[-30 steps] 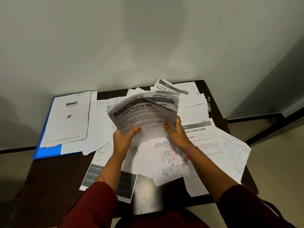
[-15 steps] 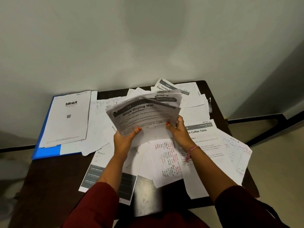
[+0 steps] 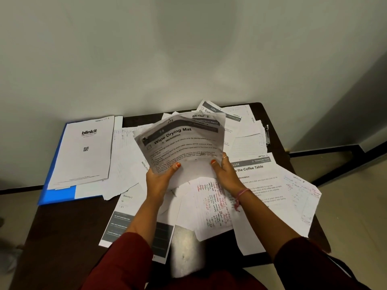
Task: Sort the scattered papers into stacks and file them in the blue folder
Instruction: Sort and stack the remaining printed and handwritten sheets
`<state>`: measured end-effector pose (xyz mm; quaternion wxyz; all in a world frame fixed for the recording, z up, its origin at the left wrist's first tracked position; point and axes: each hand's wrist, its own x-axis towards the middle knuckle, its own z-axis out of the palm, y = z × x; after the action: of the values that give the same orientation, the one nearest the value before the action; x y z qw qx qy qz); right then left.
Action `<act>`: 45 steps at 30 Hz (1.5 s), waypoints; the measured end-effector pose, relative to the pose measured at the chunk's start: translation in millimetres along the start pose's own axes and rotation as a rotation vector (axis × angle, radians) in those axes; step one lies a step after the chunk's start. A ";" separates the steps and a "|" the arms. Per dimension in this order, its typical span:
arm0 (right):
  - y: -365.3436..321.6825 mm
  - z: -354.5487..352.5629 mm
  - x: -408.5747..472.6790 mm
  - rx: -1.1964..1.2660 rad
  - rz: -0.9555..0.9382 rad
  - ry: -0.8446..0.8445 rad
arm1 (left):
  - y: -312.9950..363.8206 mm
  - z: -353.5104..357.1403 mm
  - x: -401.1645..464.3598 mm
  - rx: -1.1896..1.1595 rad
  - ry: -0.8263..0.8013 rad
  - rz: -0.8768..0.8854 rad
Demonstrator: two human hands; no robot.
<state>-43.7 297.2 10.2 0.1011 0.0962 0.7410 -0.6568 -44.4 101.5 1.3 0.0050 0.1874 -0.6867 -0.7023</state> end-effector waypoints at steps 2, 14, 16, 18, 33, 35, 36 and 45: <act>-0.9 0.2 1.8 -0.012 -0.013 0.003 | 1.0 -0.5 1.6 0.019 -0.001 0.011; -30.3 1.9 21.9 -0.020 -0.080 0.016 | 52.2 -16.4 25.8 0.167 -0.042 0.139; -43.3 4.6 23.9 0.032 -0.115 0.013 | 65.0 -25.0 31.1 0.185 -0.063 0.151; -54.8 8.2 26.7 0.117 -0.145 0.027 | 79.3 -32.9 33.4 0.187 -0.084 0.152; -4.7 72.7 14.7 0.117 0.125 0.067 | 41.7 -105.8 21.7 0.028 -0.129 -0.438; 4.5 86.1 9.9 0.130 0.175 0.084 | 27.2 -120.3 20.5 0.090 -0.112 -0.495; 6.2 92.8 6.9 0.130 0.192 0.086 | 21.0 -127.5 19.3 0.117 -0.109 -0.501; 10.4 166.7 7.1 0.037 0.202 0.055 | -4.3 -185.6 20.7 0.298 0.028 -0.333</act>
<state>-43.7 133.0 -21.2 0.1446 0.1903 0.7179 -0.6539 -12.5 -82.4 -5.7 -0.1292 0.3064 -0.7425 -0.5814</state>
